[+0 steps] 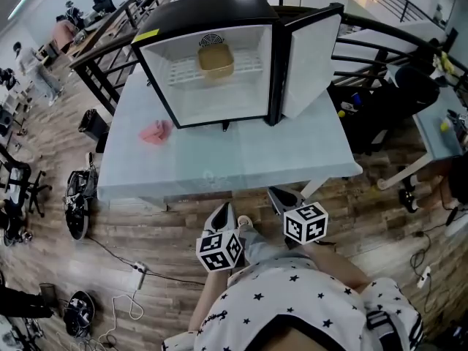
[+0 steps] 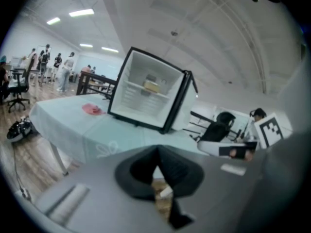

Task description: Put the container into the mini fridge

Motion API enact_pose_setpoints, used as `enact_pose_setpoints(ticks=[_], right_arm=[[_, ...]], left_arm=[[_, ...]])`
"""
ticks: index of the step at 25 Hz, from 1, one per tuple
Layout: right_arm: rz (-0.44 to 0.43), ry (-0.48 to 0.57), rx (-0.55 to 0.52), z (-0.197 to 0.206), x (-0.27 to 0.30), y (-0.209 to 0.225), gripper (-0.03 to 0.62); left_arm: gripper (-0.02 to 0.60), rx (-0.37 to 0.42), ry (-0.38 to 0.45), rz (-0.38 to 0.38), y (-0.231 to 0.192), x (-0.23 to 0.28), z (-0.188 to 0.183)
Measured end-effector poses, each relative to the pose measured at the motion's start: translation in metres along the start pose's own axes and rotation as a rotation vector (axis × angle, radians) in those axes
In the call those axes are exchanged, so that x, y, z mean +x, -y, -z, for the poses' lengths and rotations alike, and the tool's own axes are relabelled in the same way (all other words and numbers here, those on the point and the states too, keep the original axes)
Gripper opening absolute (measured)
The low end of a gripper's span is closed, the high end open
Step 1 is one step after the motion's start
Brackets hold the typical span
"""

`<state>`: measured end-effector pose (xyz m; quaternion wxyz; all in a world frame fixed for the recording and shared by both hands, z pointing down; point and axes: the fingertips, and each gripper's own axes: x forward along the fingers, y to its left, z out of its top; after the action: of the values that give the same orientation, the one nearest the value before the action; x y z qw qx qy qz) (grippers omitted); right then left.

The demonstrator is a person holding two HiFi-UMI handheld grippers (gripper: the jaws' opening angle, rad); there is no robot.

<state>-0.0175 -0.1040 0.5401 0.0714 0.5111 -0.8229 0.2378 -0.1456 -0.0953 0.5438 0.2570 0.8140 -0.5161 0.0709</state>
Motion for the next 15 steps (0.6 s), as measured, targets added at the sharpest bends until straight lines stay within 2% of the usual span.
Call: enact_pose_setpoints(ticks=[15], right_arm=[[-0.001,0.020,0.008,0.001,-0.015,0.004,0.021]], left_arm=[[0.008,0.011,-0.010,0.005,0.013,-0.005,0.007]])
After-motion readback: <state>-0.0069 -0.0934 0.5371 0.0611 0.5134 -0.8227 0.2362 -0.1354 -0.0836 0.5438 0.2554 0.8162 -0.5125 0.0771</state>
